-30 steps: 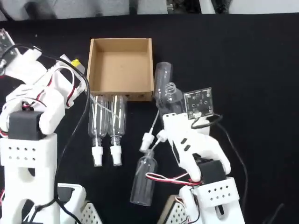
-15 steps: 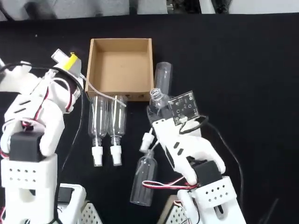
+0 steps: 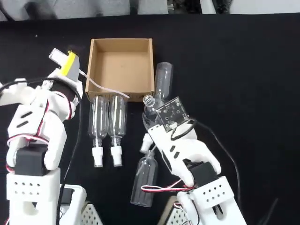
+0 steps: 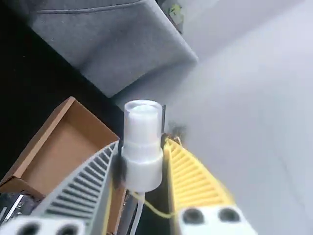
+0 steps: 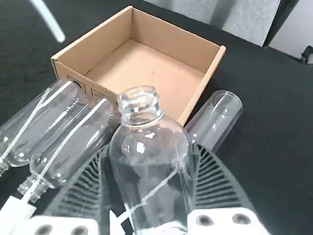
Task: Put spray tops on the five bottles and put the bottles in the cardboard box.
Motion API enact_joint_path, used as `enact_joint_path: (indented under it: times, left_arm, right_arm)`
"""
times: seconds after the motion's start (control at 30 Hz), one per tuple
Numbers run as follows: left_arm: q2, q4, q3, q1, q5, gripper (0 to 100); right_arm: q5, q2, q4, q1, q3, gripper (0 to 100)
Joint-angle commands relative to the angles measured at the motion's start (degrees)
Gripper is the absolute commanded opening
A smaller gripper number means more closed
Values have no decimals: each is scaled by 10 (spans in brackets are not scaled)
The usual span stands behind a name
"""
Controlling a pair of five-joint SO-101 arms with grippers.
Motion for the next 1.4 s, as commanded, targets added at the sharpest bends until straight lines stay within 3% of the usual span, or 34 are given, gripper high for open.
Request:
enact_joint_path:
  times: [0.0, 0.33, 0.67, 1.07, 1.37]
  left_arm:
    - [-18, -33, 6, 8, 5, 28]
    - [-19, -49, 38, 65, 1, 28]
    - [-19, -113, 87, 70, 1, 28]
    - [-19, -113, 112, 72, 1, 29]
    - [-19, -114, 133, 134, -21, 29]
  right_arm:
    - [18, -13, -20, -12, -1, 78]
    - [55, -13, -21, -25, 0, 78]
    - [55, -13, -19, -40, 0, 78]
    - [55, -13, -19, -40, 0, 78]
    - [51, -13, -18, -40, 0, 78]
